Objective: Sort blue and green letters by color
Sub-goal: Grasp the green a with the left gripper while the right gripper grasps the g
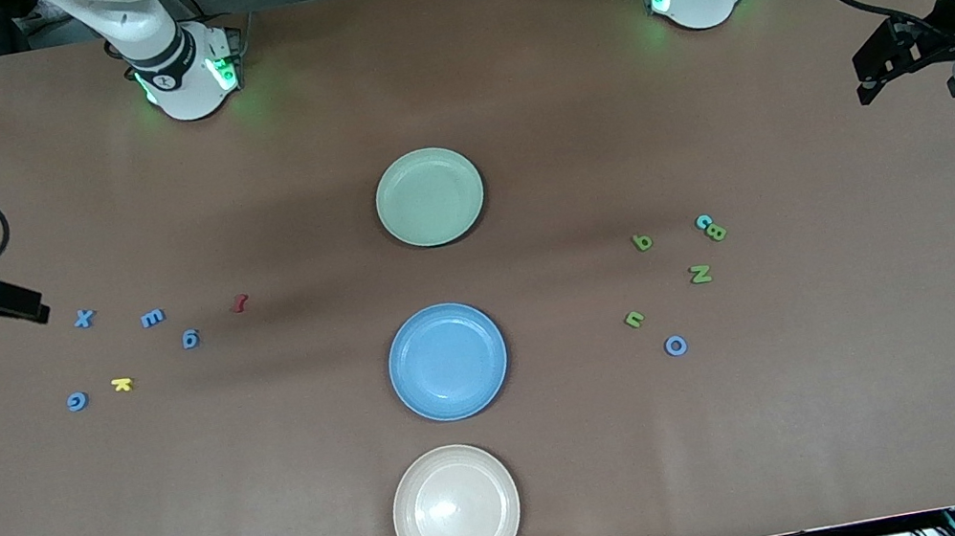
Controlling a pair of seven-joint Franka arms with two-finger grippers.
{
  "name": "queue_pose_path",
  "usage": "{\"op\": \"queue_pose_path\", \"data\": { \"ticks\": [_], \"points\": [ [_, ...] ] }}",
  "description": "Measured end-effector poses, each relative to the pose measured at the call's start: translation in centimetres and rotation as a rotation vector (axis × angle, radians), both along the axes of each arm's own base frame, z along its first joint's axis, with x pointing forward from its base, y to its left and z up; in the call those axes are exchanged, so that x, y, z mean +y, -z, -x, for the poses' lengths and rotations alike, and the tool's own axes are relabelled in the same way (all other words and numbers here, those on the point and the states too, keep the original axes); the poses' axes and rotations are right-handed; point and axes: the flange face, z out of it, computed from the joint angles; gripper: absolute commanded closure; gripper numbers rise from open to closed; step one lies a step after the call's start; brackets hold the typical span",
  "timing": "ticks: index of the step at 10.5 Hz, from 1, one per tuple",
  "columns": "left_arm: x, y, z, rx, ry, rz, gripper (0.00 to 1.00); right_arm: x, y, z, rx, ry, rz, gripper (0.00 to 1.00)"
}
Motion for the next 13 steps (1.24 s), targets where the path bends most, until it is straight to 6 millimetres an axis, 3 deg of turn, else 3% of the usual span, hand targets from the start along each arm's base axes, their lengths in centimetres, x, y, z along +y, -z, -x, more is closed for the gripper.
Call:
{"op": "queue_pose_path", "data": {
  "ticks": [3,5,6,8,9,11,13],
  "points": [
    [-0.1,0.2,0.0,0.006,0.000,0.006,0.00,1.0,-3.9,1.5,0.005,-0.013,0.008,0.00],
    [-0.2,1.9,-0.1,0.042,-0.002,0.031,0.00,1.4,-6.0,2.5,-0.013,-0.015,0.015,0.00],
    [-0.5,3.8,-0.5,0.063,-0.005,0.062,0.00,1.5,-6.4,2.8,-0.019,-0.015,0.017,0.00],
    [-1.0,10.0,-1.4,0.082,-0.032,0.102,0.00,1.5,-6.5,2.8,-0.019,-0.015,0.017,0.00],
    [-2.3,12.4,-1.2,0.098,-0.050,0.104,0.00,1.5,-6.5,2.8,-0.018,-0.015,0.017,0.00],
    [-6.7,16.2,-0.5,0.115,-0.082,0.101,0.01,1.4,-6.4,2.8,-0.017,-0.013,0.017,0.00],
    [-10.2,20.4,-0.1,0.138,-0.144,0.080,0.16,0.9,-6.3,2.8,-0.014,-0.005,0.017,0.00]
  ]
}}
